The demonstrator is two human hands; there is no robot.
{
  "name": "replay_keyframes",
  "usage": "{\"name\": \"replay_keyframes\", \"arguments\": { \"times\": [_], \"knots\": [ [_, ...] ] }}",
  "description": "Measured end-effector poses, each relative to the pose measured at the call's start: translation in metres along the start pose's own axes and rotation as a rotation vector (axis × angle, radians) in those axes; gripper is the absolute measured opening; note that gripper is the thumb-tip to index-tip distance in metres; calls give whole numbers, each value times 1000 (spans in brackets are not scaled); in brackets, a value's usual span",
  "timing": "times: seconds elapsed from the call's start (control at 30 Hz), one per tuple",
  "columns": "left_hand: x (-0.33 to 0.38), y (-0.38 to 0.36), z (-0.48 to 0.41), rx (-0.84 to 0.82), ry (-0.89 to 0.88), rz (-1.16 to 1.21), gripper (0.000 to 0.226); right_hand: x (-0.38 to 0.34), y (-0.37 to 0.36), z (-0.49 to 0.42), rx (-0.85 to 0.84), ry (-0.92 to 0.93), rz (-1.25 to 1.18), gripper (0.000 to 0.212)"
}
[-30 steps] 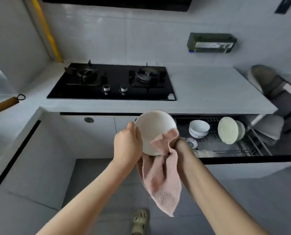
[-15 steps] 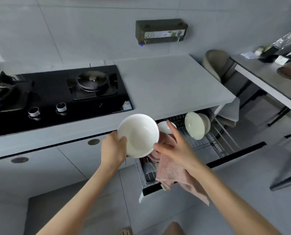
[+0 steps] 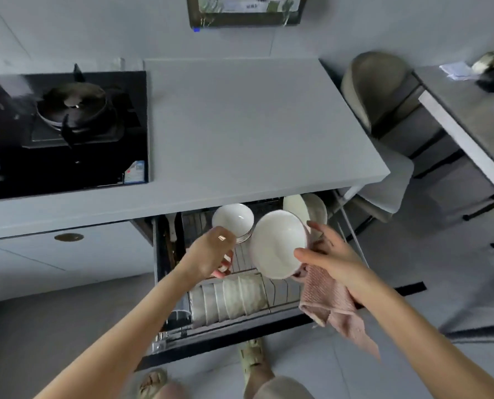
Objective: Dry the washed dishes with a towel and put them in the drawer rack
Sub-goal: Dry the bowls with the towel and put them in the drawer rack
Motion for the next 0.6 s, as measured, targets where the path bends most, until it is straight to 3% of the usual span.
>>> {"name": "replay_keyframes", "arguments": {
  "times": [0.1,0.23,0.3,0.4,0.6],
  "knots": [
    [-7,6,-10,174,16,-26,12,30,43,-42,-5,-57,319,96],
    [-34,5,-13,254,136,-18,15,74,52,-101,-95,-112,851,92],
    [-41,6,-13,283,155,-20,15,98,40,-124,-142,-135,927,93],
    [-55,6,-19,320,191,-5,16,128,12,-150,-193,-161,1076,74],
    [-83,12,-23,390,260,48,13,178,-36,-184,-129,-232,1198,69]
  ]
}}
Point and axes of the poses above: each hand's wrist, its own z-axis away from the middle knuckle, its own y-axis out of the back of the hand, x = y × z, the point moved 5 cm from there along -z, towards the middle knuckle, and after that the axes turned 6 degrees about z, right-handed, at the moved point
